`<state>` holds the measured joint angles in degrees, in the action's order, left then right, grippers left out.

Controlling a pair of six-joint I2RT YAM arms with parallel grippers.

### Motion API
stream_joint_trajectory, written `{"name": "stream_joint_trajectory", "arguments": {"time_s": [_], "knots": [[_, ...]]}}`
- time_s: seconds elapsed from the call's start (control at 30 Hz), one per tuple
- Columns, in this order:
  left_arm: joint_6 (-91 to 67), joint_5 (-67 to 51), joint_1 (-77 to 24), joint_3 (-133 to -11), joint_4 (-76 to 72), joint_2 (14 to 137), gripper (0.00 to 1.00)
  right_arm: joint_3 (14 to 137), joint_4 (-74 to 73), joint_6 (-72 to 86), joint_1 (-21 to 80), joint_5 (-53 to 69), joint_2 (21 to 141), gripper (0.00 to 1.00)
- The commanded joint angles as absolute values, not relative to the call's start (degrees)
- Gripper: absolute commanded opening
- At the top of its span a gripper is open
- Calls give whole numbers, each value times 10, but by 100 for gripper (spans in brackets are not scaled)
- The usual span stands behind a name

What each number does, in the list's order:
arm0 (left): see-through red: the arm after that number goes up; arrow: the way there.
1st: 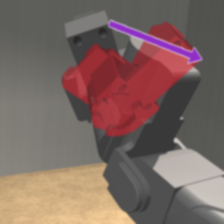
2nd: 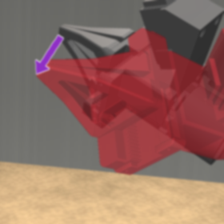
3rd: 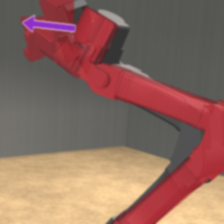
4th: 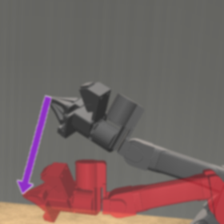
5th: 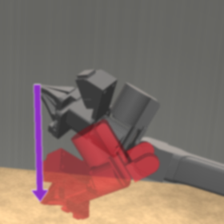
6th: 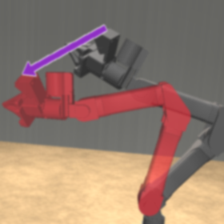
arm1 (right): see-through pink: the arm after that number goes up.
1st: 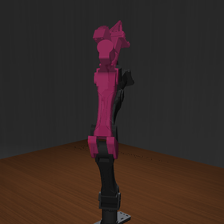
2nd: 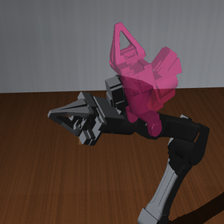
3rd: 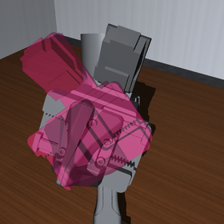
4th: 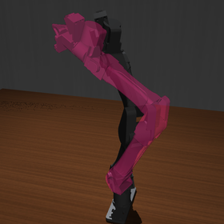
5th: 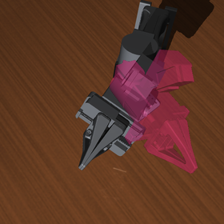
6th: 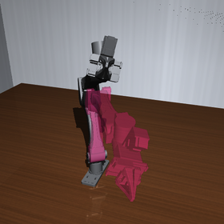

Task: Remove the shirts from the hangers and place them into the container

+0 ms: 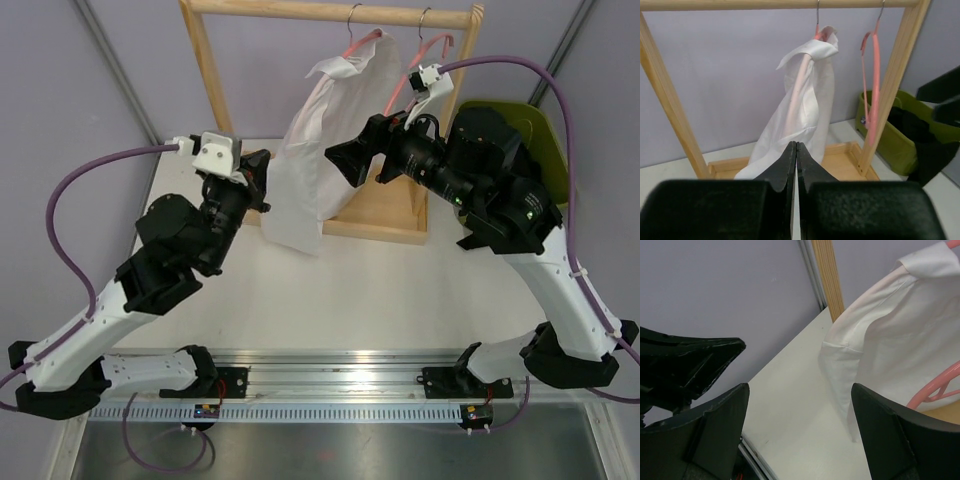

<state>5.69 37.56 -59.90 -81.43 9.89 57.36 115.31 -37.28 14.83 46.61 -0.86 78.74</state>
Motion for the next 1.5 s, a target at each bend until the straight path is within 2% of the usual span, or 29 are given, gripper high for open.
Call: {"name": "stream_joint_trajectory", "arguments": {"time_s": [0.0, 0.2, 0.53, 0.67, 0.73, 0.9, 1.27, 1.37, 1.47], "knots": [[69, 339, -556, -844, 60, 605, 0, 1165, -377, 132, 469, -14, 783, 89], [13, 257, -454, -841, 54, 663, 0, 1162, -379, 125, 469, -32, 768, 93], [-64, 96, -323, -820, -43, 735, 0, 1232, -417, 115, 470, -67, 822, 97], [-108, 31, -321, -817, -61, 745, 0, 1288, -438, 93, 468, -121, 894, 99], [-140, 11, -322, -799, -70, 742, 0, 1354, -472, 91, 468, -147, 933, 99], [-159, 4, -352, -745, -99, 695, 0, 1461, -499, 99, 468, -230, 1037, 100], [-208, -10, -385, -662, -123, 613, 0, 1473, -473, 100, 461, -284, 1083, 99], [-208, -7, -397, -662, -119, 610, 0, 1465, -468, 98, 461, -299, 1078, 93], [-211, -5, -399, -657, -117, 610, 0, 1453, -461, 97, 459, -304, 1073, 81]]}}
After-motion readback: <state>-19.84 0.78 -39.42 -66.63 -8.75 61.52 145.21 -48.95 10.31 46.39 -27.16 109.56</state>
